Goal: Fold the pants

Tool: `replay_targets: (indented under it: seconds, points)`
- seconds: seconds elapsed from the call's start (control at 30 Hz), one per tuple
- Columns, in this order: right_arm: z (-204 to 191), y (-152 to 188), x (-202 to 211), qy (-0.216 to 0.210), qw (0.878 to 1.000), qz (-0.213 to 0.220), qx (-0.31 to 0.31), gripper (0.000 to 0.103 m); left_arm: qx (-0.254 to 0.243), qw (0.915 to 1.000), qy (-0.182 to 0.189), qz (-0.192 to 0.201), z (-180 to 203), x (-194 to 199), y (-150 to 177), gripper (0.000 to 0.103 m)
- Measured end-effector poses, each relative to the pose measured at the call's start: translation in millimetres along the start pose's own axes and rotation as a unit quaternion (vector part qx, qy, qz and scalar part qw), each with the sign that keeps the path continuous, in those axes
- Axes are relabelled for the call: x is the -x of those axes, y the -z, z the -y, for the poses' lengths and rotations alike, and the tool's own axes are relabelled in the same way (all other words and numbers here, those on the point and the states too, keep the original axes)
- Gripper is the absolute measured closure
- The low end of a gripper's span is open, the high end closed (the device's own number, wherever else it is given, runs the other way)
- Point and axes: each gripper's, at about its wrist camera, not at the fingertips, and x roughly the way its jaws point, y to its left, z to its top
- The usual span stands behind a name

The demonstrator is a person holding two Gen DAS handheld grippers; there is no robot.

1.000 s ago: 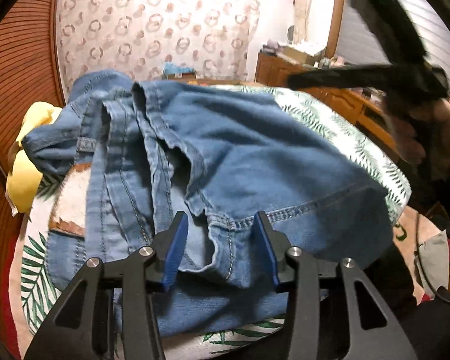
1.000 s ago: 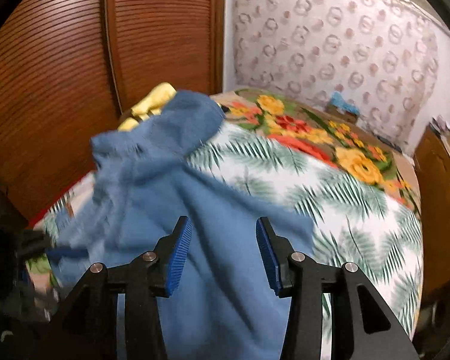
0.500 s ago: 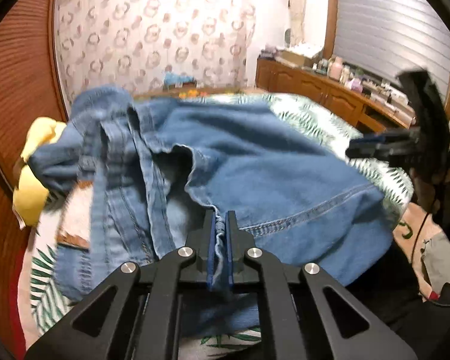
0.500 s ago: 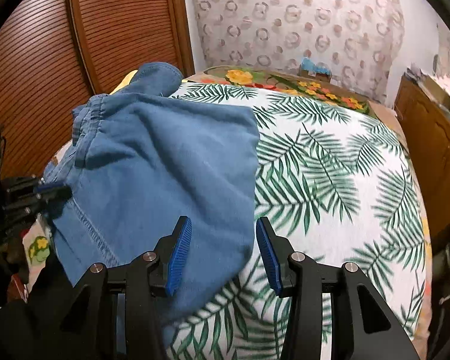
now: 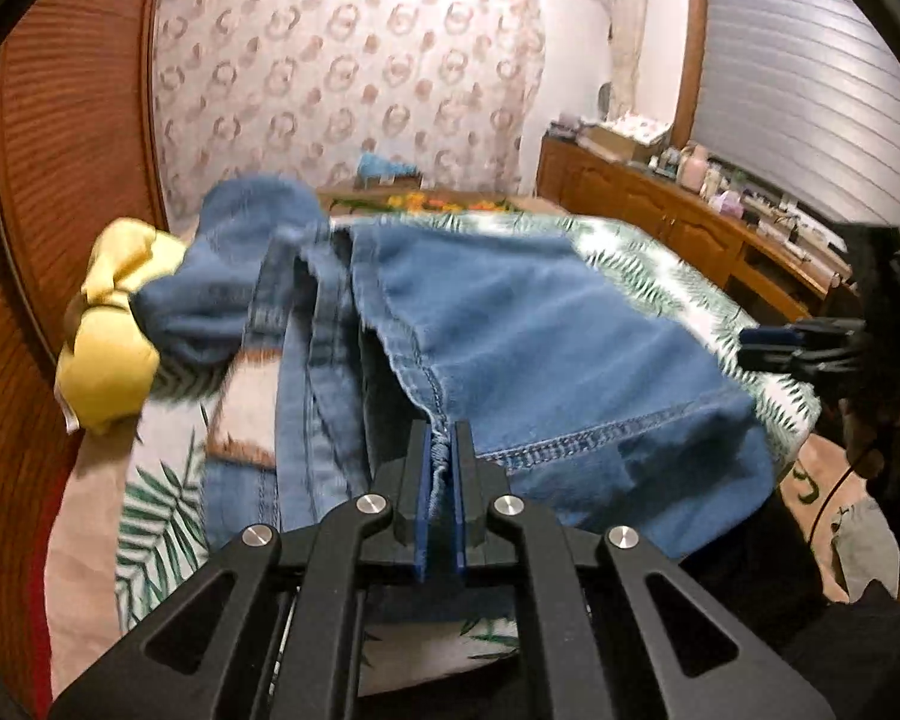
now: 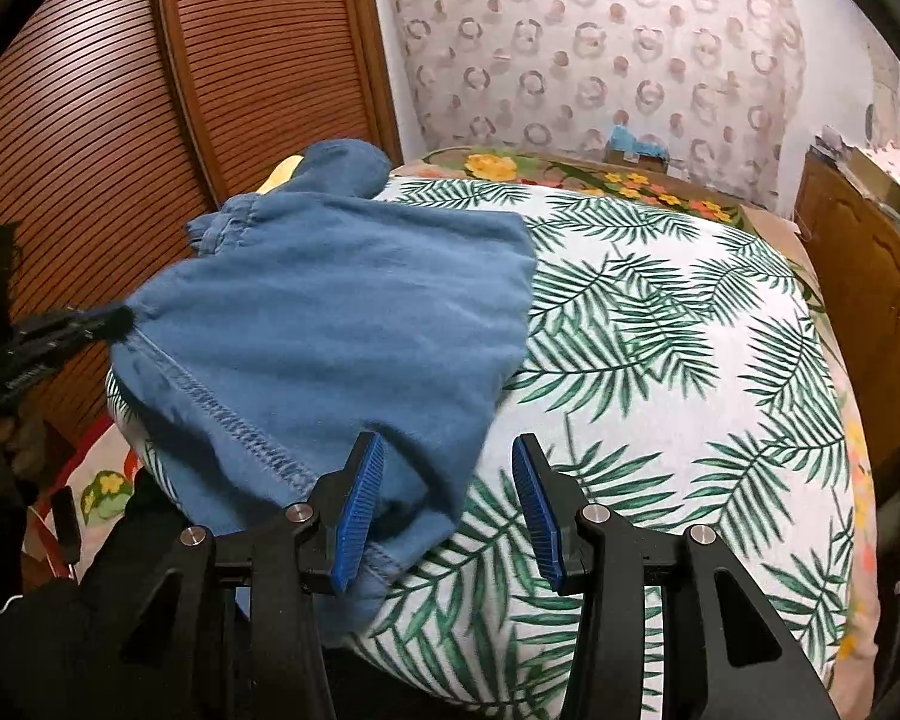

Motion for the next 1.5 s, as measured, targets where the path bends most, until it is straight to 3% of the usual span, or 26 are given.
replay_targets:
  seconds: [0.2, 0.63, 0.67, 0.73, 0.77, 0.83, 0.87, 0.9, 0.97, 1.07, 1.37, 1.5]
  points:
    - [4.6, -0.5, -25.9, 0.002, 1.000, -0.016, -0.015, 0.056, 0.013, 0.9996, -0.006, -0.023, -11.9, -18.6, 16.5, 0.096]
    - [12.5, 7.0, -64.0, -0.045, 0.997, -0.036, -0.060, 0.057, 0.012, 0.9995, -0.008, -0.027, -9.4, -18.7, 16.7, 0.096]
    - [12.2, 6.7, -66.8, -0.046, 0.997, -0.034, -0.061, 0.059, 0.011, 0.9995, -0.007, -0.027, -8.5, -18.2, 15.8, 0.096]
    - [11.6, 7.2, -66.5, -0.063, 0.995, -0.035, -0.063, 0.072, 0.010, 0.9995, -0.007, -0.028, -5.9, -17.0, 13.2, 0.095]
    - [11.7, 7.2, -66.9, -0.071, 0.995, -0.033, -0.065, 0.080, 0.008, 0.9995, -0.010, -0.029, -4.2, -16.3, 10.6, 0.092]
    - [9.3, 6.7, -67.2, -0.082, 0.994, -0.031, -0.059, 0.092, 0.003, 0.9996, -0.012, -0.024, -0.6, -14.4, 7.6, 0.071]
    - [7.7, 7.1, -66.0, -0.079, 0.995, -0.028, -0.052, 0.094, 0.002, 0.9998, -0.013, -0.018, 1.0, -12.8, 5.8, 0.053]
    - [6.0, 7.6, -64.3, -0.077, 0.996, -0.024, -0.048, 0.096, -0.001, 0.9998, -0.014, -0.014, 2.5, -11.9, 4.0, 0.041]
    - [7.5, 6.9, -62.0, -0.080, 0.995, -0.015, -0.055, 0.098, -0.002, 0.9999, -0.012, -0.009, 4.1, -11.0, 1.3, 0.032]
    - [11.6, 6.2, -56.0, -0.084, 0.995, 0.004, -0.063, 0.099, -0.002, 0.9999, -0.009, -0.006, 9.9, -10.7, -1.8, 0.032]
    - [28.8, 5.1, -48.3, -0.078, 0.992, 0.016, -0.093, 0.095, -0.015, 0.9997, -0.009, -0.016, 22.2, -16.5, -3.1, 0.032]
    - [37.5, -1.7, -48.0, -0.051, 0.992, 0.024, -0.109, 0.061, -0.015, 0.9997, -0.010, -0.019, 25.0, -18.6, -2.0, 0.032]
